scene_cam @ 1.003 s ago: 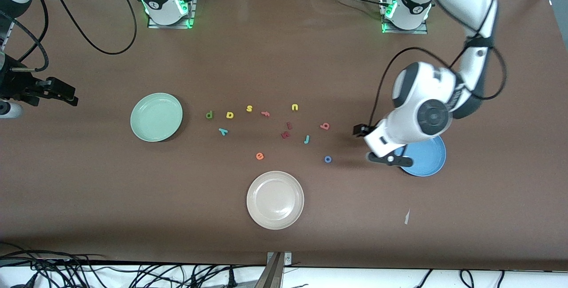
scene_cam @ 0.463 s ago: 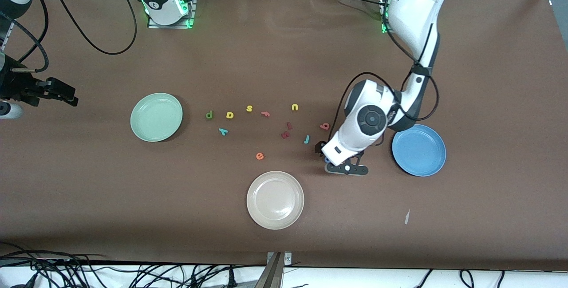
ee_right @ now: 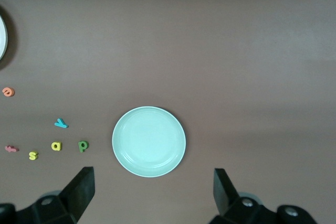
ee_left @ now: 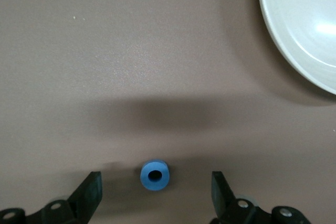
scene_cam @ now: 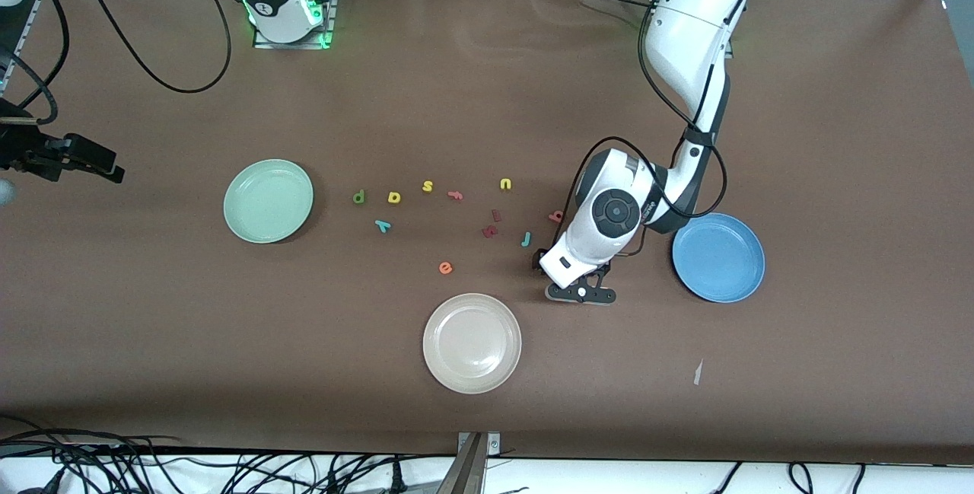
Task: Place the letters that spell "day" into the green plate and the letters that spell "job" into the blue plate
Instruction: 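Drop the blue o on the blue plate while the right gripper approaches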
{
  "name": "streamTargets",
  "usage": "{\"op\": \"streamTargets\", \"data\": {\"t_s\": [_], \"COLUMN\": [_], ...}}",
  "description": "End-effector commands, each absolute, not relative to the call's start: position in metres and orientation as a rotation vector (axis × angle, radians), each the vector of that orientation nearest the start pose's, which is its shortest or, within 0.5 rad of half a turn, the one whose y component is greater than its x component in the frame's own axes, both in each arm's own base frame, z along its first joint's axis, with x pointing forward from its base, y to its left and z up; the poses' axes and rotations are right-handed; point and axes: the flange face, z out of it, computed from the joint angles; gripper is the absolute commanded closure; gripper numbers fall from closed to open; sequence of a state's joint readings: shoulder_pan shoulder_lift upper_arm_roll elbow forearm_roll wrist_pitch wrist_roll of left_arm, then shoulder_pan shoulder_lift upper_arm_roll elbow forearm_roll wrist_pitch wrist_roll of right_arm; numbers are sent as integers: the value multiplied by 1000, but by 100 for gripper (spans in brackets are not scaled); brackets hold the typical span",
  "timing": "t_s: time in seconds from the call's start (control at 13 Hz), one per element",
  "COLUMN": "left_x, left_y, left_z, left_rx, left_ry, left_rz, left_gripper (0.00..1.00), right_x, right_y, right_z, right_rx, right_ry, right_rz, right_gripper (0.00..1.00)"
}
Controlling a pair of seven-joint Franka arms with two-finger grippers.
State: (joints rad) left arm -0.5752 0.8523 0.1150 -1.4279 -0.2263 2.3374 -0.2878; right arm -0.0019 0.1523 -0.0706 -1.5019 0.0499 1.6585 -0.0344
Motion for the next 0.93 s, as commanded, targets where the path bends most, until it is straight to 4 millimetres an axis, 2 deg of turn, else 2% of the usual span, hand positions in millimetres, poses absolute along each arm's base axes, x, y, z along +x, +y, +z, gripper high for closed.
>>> {"op": "streamTargets", "data": {"t_s": [0.0,0.08,0.23,0.39,0.54,0.62,0.69,0.77,0.85], "left_x": [651,649,649,649,649,648,648,649,651], "left_y": [-346,-348,-348,-346,-346,-346,-345,-346,-346], "left_z": [187,184,179,175,173,172,168,170,169], "left_rx": [-3239,-3235,-3221,-3199,-3198,-3197,-3195,-3199,-3201], "left_ry": [113,120,134,156,156,156,158,157,160], "left_rz": [-56,-53,-50,-54,-50,-48,-42,-68,-95], "left_gripper": [21,27,31,33,41,46,61,71,76], "right_x": [613,613,613,623,633,637,642,645,646], "right_y": [-35,-34,-27,-15,27,40,56,75,94], "right_z": [567,565,561,537,511,502,495,484,476], "right_rx": [-3078,-3078,-3079,-3071,-3075,-3079,-3081,-3088,-3091], "right_ry": [86,88,53,43,-33,-4,-1,-10,-16], "right_rz": [20,40,52,100,156,157,141,147,145], "right_gripper": [0,0,0,0,0,0,0,0,0]}}
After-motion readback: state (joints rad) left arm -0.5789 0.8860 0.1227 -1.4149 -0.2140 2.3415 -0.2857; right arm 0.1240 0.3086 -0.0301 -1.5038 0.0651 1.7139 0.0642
